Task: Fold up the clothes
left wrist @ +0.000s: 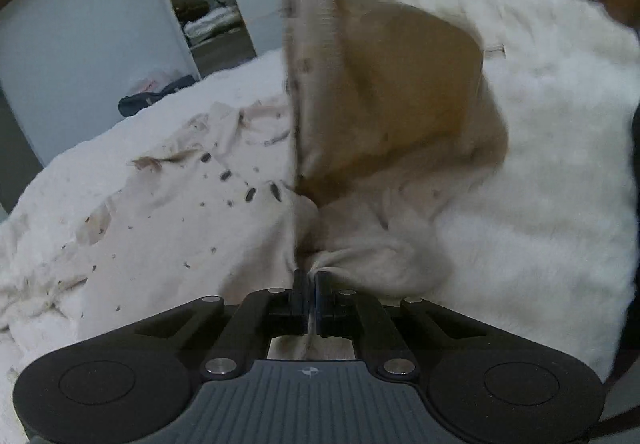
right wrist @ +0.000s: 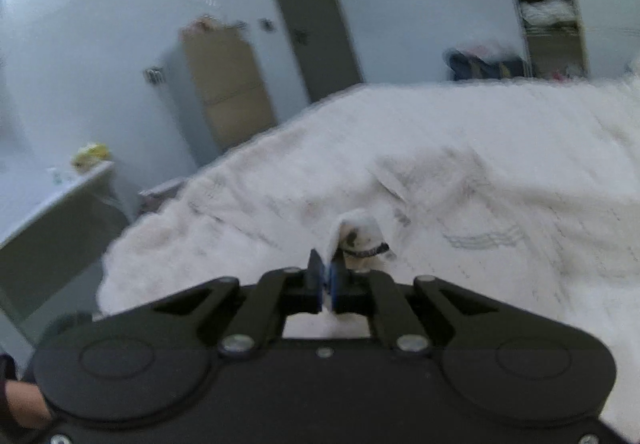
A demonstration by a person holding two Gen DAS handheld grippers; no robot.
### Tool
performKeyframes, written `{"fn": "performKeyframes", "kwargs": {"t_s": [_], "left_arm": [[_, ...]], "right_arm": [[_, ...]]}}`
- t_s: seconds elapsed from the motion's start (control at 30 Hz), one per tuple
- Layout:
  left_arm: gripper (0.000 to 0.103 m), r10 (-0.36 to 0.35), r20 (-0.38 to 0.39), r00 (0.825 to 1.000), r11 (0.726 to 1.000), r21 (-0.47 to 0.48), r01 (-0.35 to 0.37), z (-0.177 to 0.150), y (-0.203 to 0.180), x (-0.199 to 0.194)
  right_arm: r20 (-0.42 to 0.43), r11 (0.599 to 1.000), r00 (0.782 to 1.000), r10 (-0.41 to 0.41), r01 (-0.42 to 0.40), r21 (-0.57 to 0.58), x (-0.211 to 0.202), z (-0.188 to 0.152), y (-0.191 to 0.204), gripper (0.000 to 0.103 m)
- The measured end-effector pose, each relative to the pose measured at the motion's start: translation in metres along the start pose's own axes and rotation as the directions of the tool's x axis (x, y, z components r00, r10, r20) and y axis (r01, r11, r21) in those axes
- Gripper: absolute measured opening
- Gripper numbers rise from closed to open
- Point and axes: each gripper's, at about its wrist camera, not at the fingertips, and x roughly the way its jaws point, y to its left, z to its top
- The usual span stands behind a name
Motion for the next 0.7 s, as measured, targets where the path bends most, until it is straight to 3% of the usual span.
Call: {"fn": "performKeyframes", "kwargs": {"t_s": [0.03, 0.1, 0.17, 0.23, 0.3, 0.33, 0.37, 0.47, 0.57, 0.7], "left_arm": [[0.003, -0.003, -0.008, 1.0, 1.0, -0.006, 0.003, -0.002, 0.002, -0.003], [0.004, 0.002, -0.026, 1.0, 1.0, -0.009, -0.002, -0.007, 0.004, -0.006], [0.005, 0.04, -0.057, 0.998, 0.999, -0.016, -0.041, -0.015, 0.009, -0.004], [0.015, 0.04, -0.081, 0.996, 0.998, -0.043, -0.043, -0.021, 0.016, -0.003], [0.041, 0.026, -0.086, 0.996, 0.997, -0.068, -0.032, -0.028, 0.018, -0.007], [0.044, 0.025, -0.084, 0.996, 0.997, -0.069, -0.031, -0.03, 0.017, -0.009], [0.044, 0.019, -0.082, 0.996, 0.998, -0.05, -0.024, -0.032, 0.013, -0.01], [0.044, 0.022, -0.068, 0.997, 0.999, 0.048, -0.019, -0.03, -0.004, -0.009], [0.045, -0.014, -0.035, 0.999, 0.995, 0.103, 0.017, -0.024, -0.022, -0.008], [0.047, -0.064, -0.009, 0.998, 0.992, 0.108, 0.065, -0.015, -0.034, -0.002]], "right_arm": [[-0.041, 0.999, 0.999, 0.02, -0.022, -0.039, 0.016, 0.001, 0.006, 0.014], [-0.183, 0.993, 0.981, 0.059, -0.076, -0.092, 0.048, -0.005, 0.014, 0.019], [-0.309, 0.989, 0.951, -0.019, -0.027, -0.146, 0.072, -0.022, 0.015, 0.021], [-0.297, 0.984, 0.946, -0.131, 0.088, -0.152, 0.07, -0.039, 0.003, 0.027], [-0.246, 0.981, 0.951, -0.189, 0.174, -0.08, 0.045, -0.053, -0.02, 0.038], [-0.22, 0.975, 0.95, -0.222, 0.216, -0.049, 0.031, -0.059, -0.03, 0.043], [-0.202, 0.962, 0.942, -0.27, 0.27, -0.027, 0.015, -0.067, -0.039, 0.046], [-0.215, 0.9, 0.876, -0.432, 0.435, -0.036, -0.028, -0.097, -0.06, 0.051], [-0.262, 0.876, 0.837, -0.48, 0.473, -0.093, -0.04, -0.118, -0.065, 0.059], [-0.292, 0.863, 0.812, -0.505, 0.463, -0.204, -0.029, -0.142, -0.057, 0.061]]}}
